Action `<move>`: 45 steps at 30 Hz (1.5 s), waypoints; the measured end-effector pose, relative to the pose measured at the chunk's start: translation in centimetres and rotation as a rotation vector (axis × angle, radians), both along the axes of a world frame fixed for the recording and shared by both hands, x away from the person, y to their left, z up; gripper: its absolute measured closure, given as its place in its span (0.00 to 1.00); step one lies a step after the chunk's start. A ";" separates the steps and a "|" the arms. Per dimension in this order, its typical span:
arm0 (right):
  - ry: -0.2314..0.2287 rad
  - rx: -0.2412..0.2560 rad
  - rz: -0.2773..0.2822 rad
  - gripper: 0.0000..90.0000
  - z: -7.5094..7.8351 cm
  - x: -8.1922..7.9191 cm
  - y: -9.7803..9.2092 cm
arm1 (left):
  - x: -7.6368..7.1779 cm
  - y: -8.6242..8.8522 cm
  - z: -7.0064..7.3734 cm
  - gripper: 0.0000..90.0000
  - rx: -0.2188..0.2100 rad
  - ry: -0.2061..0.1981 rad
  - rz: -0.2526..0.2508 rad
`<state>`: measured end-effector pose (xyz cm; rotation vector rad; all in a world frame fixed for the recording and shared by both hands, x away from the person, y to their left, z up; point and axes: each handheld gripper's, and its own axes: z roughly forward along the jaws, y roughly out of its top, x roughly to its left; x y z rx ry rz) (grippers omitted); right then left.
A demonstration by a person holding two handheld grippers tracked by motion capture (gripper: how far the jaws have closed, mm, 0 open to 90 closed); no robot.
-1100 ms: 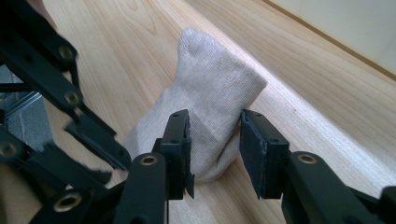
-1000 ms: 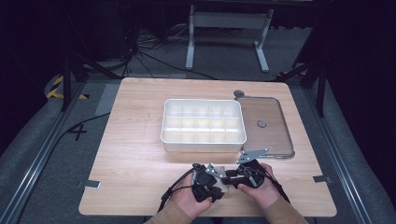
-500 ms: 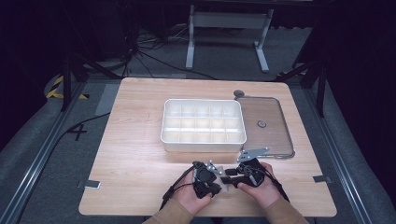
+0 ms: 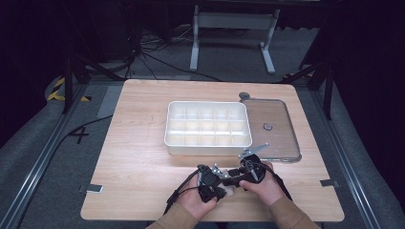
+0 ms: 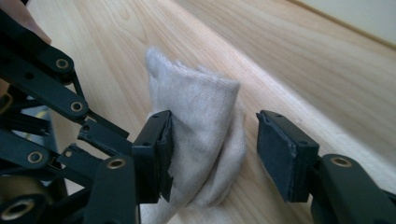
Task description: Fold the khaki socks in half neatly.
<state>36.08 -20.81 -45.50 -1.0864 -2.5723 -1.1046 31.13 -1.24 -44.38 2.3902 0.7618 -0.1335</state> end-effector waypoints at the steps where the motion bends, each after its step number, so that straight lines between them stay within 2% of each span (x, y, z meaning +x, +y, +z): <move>1: 0.005 0.013 0.002 0.53 -0.1 0.0 0.0 | -0.1 0.0 0.0 0.92 0.005 0.007 0.007; 5: 0.047 0.065 0.010 0.63 -0.6 -0.1 -0.1 | -0.2 0.1 -0.1 0.92 -0.006 -0.003 0.007; 6: 0.052 0.070 0.009 0.64 -0.6 -0.1 -0.1 | -0.2 0.1 0.0 0.92 0.006 -0.001 0.001; 10: 0.091 0.082 0.012 0.74 -0.7 -0.2 -0.1 | -0.2 0.1 0.0 0.92 0.001 -0.002 -0.001; 13: 0.083 0.087 0.036 0.83 -0.6 -0.2 -0.1 | -0.3 0.1 0.0 0.92 0.000 -0.003 -0.002; 17: 0.060 0.072 0.041 0.85 -0.3 -0.3 0.0 | -0.3 0.3 0.2 0.85 -0.011 -0.001 -0.020; 20: 0.047 0.070 0.039 0.86 -0.1 -0.4 0.0 | -0.4 0.9 0.7 0.83 -0.031 0.006 -0.020; 23: 0.014 0.057 0.030 0.86 0.4 -0.5 -0.2 | -0.2 1.7 1.3 0.83 -0.060 -0.006 -0.011; 27: -0.021 0.061 0.015 0.86 1.3 -0.5 -0.6 | 0.2 2.8 1.7 0.83 -0.087 -0.019 0.025; 30: -0.055 0.073 0.003 0.86 2.3 -0.6 -0.9 | 0.8 4.3 2.4 0.82 -0.111 -0.027 0.072; 33: -0.072 0.073 -0.003 0.86 2.9 -0.7 -1.0 | 1.2 5.0 2.7 0.82 -0.115 -0.041 0.089; 34: -0.099 0.077 -0.007 0.86 3.7 -0.6 -1.1 | 1.3 5.7 3.0 0.82 -0.111 -0.040 0.108; 36: -0.107 0.074 -0.008 0.86 4.0 -0.5 -1.2 | 1.5 6.0 3.1 0.82 -0.113 -0.047 0.114; 37: -0.120 0.073 -0.010 0.86 4.9 -0.3 -1.3 | 1.6 6.3 3.2 0.82 -0.116 -0.053 0.121; 39: -0.125 0.073 -0.010 0.86 5.2 -0.3 -1.3 | 1.7 6.9 3.5 0.82 -0.107 -0.061 0.129; 40: -0.143 0.069 -0.015 0.86 6.0 -0.1 -1.4 | 1.8 7.1 3.6 0.82 -0.109 -0.064 0.132; 45: -0.161 0.063 -0.026 0.86 7.0 0.5 -1.6 | 2.0 8.0 4.0 0.82 -0.100 -0.080 0.151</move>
